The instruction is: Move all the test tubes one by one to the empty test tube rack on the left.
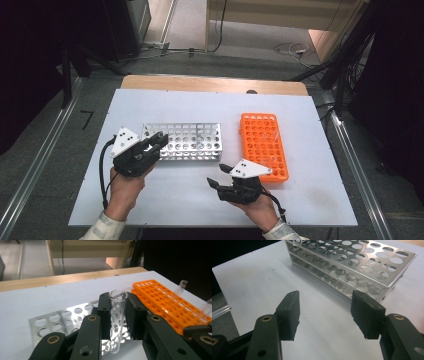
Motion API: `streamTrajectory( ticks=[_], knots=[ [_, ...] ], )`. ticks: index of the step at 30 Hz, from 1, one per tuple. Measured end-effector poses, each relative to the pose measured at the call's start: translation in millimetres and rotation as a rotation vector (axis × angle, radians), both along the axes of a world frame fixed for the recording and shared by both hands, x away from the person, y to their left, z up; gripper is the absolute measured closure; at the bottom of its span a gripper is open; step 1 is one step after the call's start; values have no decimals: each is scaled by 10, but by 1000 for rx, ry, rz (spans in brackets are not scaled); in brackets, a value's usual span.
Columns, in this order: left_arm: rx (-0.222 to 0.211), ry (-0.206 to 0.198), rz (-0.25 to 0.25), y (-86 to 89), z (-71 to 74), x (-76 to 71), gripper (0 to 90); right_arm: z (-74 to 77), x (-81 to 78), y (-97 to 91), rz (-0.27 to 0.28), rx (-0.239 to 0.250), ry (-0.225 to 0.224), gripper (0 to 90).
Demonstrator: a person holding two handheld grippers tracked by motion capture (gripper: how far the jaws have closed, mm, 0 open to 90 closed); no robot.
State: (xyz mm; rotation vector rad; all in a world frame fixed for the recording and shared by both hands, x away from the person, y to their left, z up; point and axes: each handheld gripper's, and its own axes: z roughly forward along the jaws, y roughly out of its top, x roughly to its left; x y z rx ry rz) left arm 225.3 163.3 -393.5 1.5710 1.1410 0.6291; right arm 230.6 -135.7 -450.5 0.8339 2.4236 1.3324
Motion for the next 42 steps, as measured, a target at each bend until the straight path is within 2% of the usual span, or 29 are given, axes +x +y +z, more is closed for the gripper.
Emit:
streamTrajectory(
  ticks=[11, 19, 29, 31, 42],
  knots=[
    [30, 3, 124, 301, -12, 97, 751, -3, 7, -10, -5, -2, 0, 379],
    [74, 10, 178, 397, -71, 127, 751, -14, 23, -11, -20, -12, 19, 293],
    [88, 14, 195, 409, -147, 156, 751, -13, 22, -14, -29, -16, 24, 280],
    [115, 17, 199, 390, -196, 167, 750, -11, 21, -17, -29, -16, 22, 279],
    [161, 59, 204, 353, -396, 211, 749, -5, 9, -22, -25, -20, 18, 279]
  ],
)
